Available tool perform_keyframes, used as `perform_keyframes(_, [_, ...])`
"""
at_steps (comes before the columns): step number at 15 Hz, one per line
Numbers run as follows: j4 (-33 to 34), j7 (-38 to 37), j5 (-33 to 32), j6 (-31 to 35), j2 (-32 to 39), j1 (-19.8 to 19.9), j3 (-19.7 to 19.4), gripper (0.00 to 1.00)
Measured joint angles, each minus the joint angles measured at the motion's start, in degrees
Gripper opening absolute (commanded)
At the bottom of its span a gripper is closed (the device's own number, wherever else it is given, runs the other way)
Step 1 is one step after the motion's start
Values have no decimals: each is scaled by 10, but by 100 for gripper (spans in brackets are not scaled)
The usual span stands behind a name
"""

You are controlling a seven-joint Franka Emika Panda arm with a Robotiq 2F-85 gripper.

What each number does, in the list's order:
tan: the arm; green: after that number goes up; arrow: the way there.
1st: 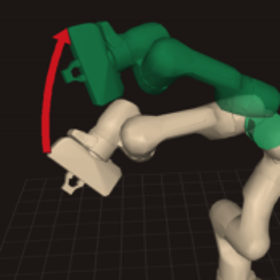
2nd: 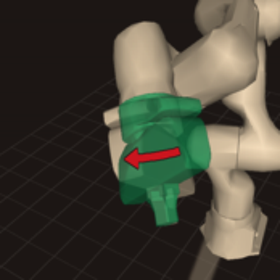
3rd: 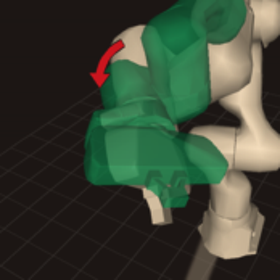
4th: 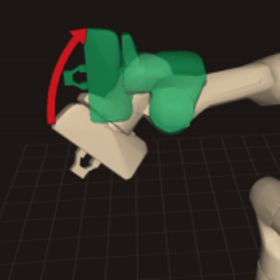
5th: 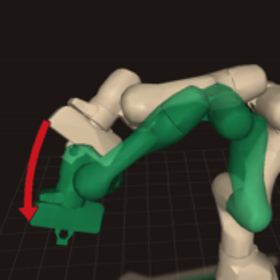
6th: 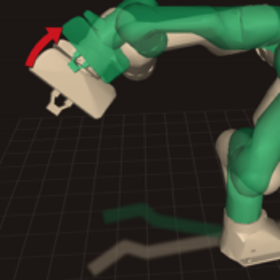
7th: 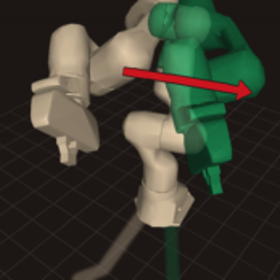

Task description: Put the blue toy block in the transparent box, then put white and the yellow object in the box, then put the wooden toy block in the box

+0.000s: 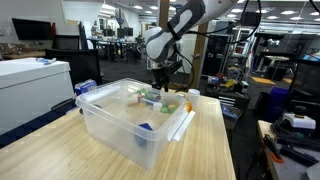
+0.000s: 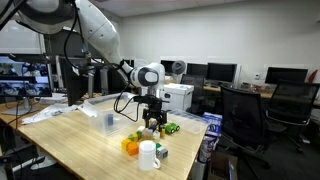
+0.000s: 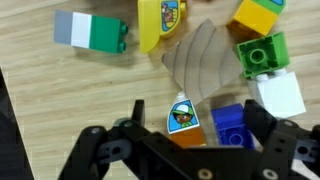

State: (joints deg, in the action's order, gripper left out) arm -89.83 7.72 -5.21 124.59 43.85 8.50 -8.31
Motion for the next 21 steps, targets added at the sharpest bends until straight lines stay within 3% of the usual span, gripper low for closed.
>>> perform_keyframes(4, [4, 11, 0, 0, 14, 14, 0, 100])
perform_keyframes(5, [6, 11, 0, 0, 21, 15, 0, 75])
perform_keyframes(6, [12, 11, 0, 0, 36, 15, 1, 71])
perform_keyframes(15, [54, 18, -11, -11, 61, 9, 15, 9])
perform_keyframes(21, [57, 18, -22, -10, 61, -7, 17, 8])
